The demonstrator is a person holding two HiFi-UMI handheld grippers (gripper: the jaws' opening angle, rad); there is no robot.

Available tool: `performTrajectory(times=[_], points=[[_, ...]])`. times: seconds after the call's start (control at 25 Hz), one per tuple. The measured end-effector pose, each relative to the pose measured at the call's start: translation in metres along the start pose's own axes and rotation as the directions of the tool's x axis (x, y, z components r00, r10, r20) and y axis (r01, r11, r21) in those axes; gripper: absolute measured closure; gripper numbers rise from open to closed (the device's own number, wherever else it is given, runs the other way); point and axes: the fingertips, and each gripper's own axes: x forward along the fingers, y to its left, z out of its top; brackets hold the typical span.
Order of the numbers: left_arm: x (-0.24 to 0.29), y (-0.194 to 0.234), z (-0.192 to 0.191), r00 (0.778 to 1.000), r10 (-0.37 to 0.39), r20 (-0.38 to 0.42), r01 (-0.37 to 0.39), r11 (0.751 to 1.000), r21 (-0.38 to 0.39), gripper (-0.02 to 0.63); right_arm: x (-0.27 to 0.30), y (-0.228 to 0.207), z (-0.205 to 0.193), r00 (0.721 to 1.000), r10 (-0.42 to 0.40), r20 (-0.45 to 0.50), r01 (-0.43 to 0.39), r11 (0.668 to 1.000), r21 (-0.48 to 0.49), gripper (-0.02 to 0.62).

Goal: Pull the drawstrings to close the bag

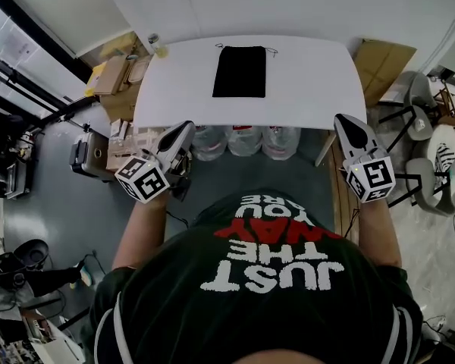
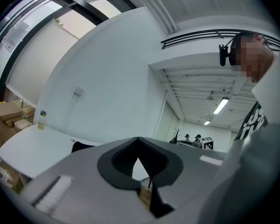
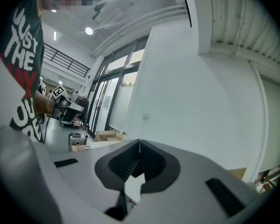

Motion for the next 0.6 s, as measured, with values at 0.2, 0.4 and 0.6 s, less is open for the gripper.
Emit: performTrajectory(times=[0.2, 0.4, 0.6], points=[[0.007, 0.028, 0.001, 1.000, 0.029, -0.001, -0.029, 0.999, -0.016, 0.606, 0.036, -0.004, -0.011, 1.000, 0.025, -0.015, -0.025, 1.000, -0.001, 0.592], [0.020, 0.090, 0.004, 1.000, 0.017, 0.003, -0.017, 0.999, -0.036, 0.606, 0.097, -0.003, -0.021, 0.999, 0.018, -0.042, -0.019, 1.000, -0.010, 0.592], [0.062, 0.200, 0.026, 0.999, -0.042, 0.004, 0.042, 0.998, -0.037, 0.606, 0.195, -0.012, -0.031, 0.996, -0.035, -0.081, 0.032, 0.999, -0.036, 0.592]])
